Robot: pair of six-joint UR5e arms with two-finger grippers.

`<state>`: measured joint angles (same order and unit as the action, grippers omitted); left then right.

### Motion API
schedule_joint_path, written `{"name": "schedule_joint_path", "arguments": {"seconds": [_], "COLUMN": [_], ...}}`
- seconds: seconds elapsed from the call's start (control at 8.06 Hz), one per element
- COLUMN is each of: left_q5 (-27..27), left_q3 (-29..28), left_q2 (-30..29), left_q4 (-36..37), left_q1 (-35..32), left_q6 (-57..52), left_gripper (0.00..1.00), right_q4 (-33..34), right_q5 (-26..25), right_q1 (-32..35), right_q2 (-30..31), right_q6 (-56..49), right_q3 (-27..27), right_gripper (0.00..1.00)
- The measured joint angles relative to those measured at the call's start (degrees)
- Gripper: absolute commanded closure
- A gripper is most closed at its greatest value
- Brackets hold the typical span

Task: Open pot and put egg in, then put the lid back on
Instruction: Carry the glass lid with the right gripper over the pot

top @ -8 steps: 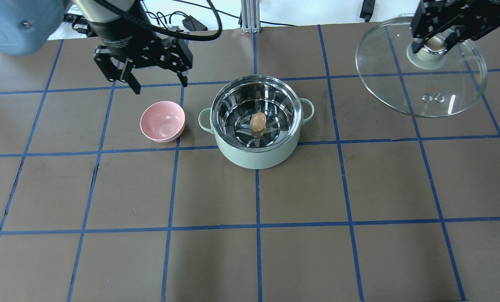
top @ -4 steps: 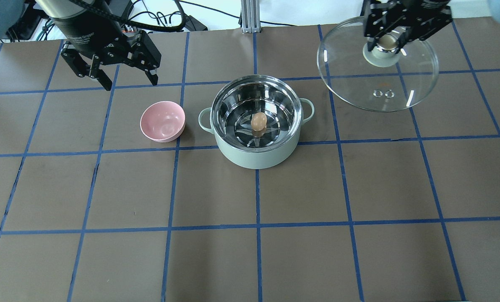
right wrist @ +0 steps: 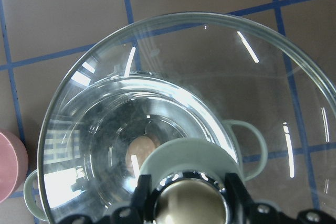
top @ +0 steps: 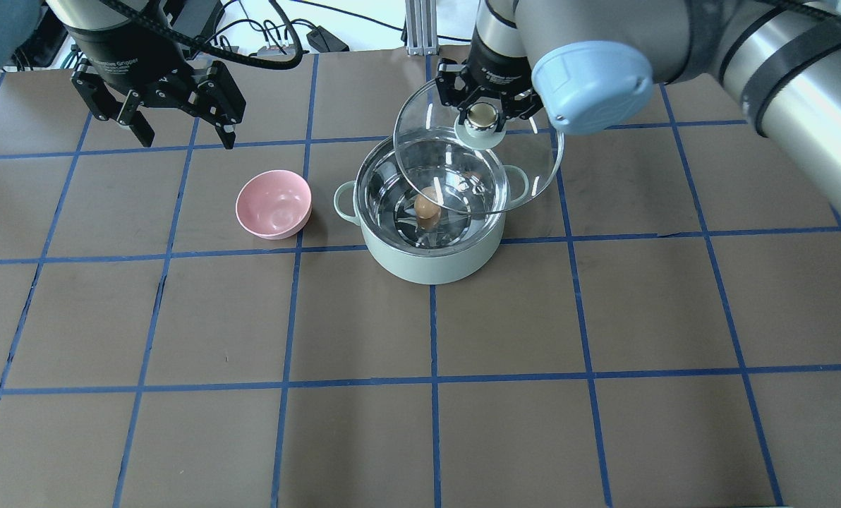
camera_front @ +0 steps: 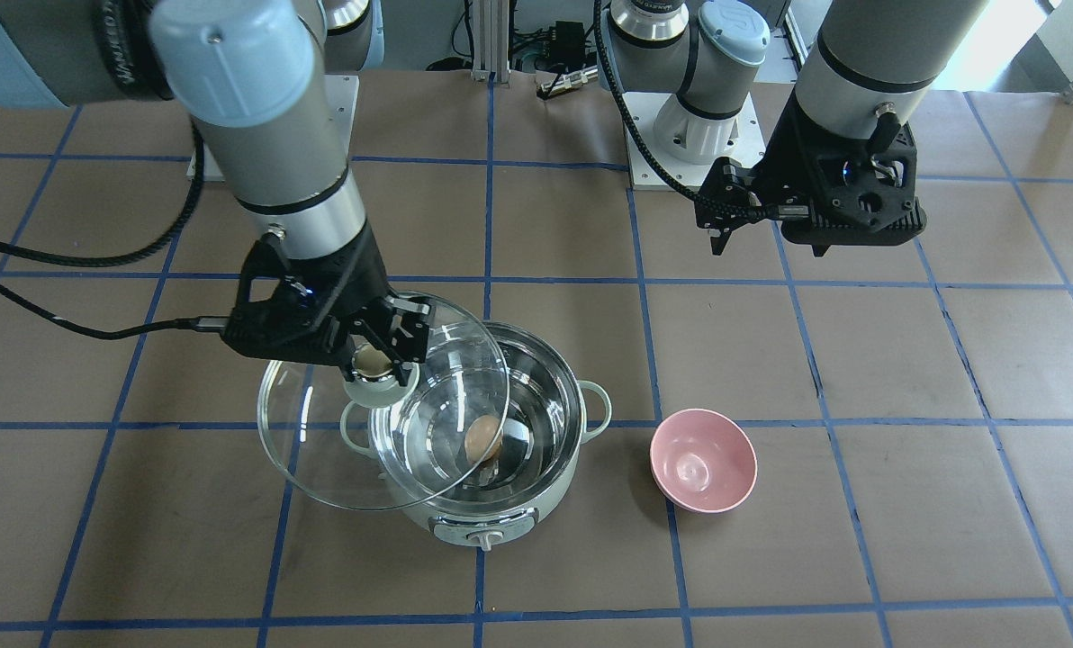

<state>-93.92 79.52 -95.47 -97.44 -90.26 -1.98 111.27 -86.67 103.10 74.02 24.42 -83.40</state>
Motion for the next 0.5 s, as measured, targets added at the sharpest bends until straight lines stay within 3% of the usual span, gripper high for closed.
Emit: {"name": "schedule_joint_path", "arguments": {"seconds": [0.25, 0.5], "left_q5": [-0.51, -0.65], "left_q3": [0.09, 0.29], "left_q2": [0.02, 0.09], "left_q4": [0.12, 0.14], "left_q1": [-0.14, -0.18], "left_q6": [-0.01, -0.03], "left_gripper": [0.0, 0.0], "right_q4": [2.64, 4.2], "right_q5": [-0.63, -0.34], "right_q1": [2.4, 3.11], "right_q2": [-2.21, -3.82], "right_q6": [4.39, 7.01], "right_q3": [-0.18, -0.04], "right_gripper": [0.95, 0.97]}}
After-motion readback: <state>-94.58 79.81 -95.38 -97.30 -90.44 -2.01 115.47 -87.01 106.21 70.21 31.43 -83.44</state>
